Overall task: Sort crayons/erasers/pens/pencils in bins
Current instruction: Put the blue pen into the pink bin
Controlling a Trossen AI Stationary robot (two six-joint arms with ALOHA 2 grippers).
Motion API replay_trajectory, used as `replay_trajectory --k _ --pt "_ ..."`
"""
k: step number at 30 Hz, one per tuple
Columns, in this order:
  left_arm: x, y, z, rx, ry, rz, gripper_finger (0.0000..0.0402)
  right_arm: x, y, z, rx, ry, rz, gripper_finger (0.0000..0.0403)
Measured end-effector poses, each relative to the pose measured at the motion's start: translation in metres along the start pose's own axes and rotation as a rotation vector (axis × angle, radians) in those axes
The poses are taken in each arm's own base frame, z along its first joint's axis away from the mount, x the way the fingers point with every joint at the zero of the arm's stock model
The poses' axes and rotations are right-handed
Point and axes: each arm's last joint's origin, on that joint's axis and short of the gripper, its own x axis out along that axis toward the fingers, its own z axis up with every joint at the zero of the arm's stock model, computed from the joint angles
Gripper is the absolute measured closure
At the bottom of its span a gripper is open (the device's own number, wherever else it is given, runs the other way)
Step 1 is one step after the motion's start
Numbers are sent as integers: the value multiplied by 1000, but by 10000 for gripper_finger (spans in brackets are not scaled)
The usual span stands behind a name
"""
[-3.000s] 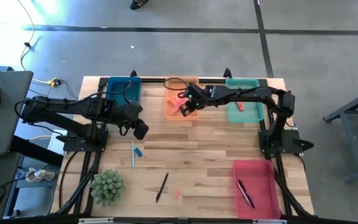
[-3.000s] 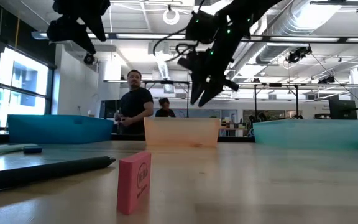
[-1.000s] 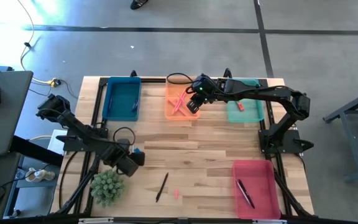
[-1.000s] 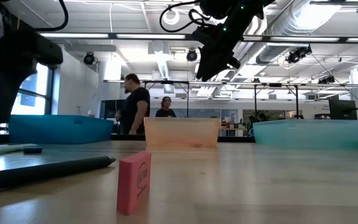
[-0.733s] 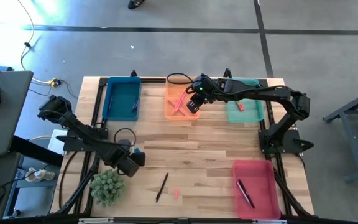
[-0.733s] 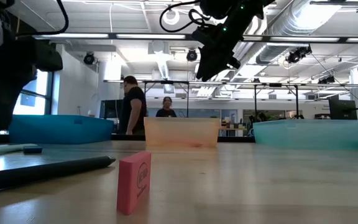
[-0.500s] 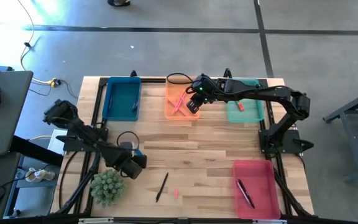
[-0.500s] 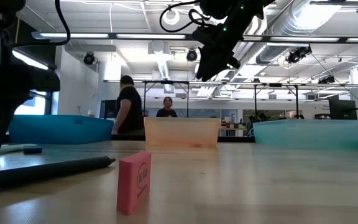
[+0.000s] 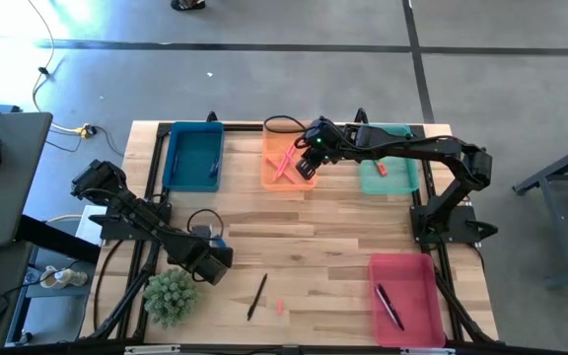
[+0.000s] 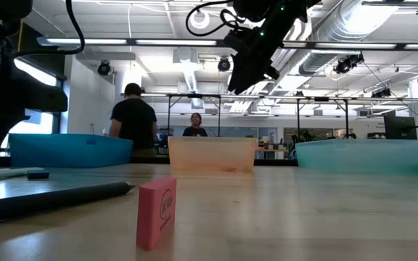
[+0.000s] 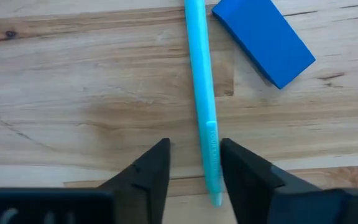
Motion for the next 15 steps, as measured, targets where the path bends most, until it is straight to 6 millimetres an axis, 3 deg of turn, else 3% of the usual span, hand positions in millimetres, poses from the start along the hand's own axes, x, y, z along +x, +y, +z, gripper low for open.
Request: replay_trajectory --k 9,15 --pt "0 0 0 25 0 2 367 0 0 0 -5 1 -1 285" --pt "0 1 0 29 -4 3 389 0 0 0 -14 2 -1 285"
